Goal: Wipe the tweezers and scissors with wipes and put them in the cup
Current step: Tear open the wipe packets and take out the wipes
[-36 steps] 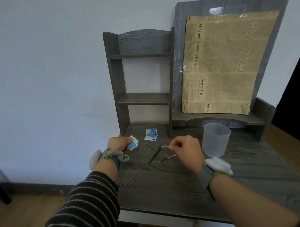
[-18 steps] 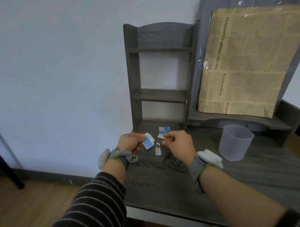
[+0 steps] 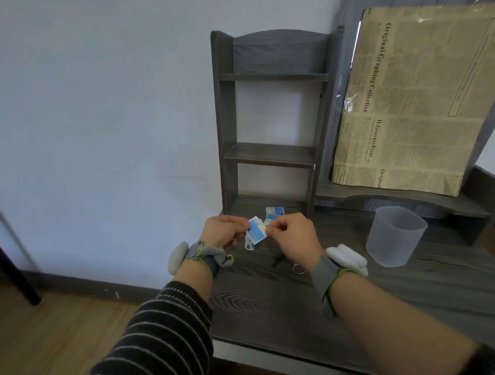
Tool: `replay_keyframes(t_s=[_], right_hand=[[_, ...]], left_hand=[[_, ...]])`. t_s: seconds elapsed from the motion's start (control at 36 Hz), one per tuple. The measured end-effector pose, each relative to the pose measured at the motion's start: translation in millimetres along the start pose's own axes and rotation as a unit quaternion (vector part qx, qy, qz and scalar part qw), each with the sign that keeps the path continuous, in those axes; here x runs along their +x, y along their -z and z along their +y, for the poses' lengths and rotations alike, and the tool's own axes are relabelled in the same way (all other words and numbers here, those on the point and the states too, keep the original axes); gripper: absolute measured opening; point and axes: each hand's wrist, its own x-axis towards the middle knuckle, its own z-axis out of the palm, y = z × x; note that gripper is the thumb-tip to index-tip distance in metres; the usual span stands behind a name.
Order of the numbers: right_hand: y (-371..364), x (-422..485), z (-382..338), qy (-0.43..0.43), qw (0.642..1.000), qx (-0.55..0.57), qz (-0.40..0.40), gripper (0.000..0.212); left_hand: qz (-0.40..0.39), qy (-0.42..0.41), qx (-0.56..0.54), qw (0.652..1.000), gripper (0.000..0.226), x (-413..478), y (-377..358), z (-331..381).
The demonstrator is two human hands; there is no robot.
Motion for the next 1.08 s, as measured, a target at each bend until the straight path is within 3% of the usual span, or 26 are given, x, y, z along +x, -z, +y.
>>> replay_keyframes(t_s=[0.31, 0.5, 0.56, 0.69, 0.81, 1.08], right_hand=[[14.8, -1.9, 13.9, -0.011, 0.999, 0.008, 0.036, 0.017], [31.4, -4.5, 28.5, -0.014, 0.999, 0.014, 0.046, 0.016], [33.3, -4.9, 30.0, -0.012, 0.999, 0.013, 0.043, 0.016], [37.9, -7.0, 30.8, -0.001, 0.999, 0.023, 0.036, 0.014], [41.4, -8.7, 31.2, 0.005, 0.999, 0.024, 0.038, 0.014], [48.3, -14.8, 34.2, 0.001, 0.999, 0.026, 0.046, 0.015]], left_hand=[[0.055, -0.009, -0.003, 0.998, 0.013, 5.1, -4.1, -5.2], [0.089, -0.058, 0.12, 0.987, 0.01, 7.7, -10.5, -11.8], [0.075, -0.094, 0.141, 0.983, 0.004, 4.6, -17.0, -8.7], [-0.016, -0.139, 0.172, 0.975, 0.016, -7.0, -39.3, 6.1], [-0.057, -0.126, 0.187, 0.973, 0.021, -7.8, -49.3, 11.2], [-0.099, -0.11, 0.177, 0.973, 0.009, -15.8, -55.2, 18.0]])
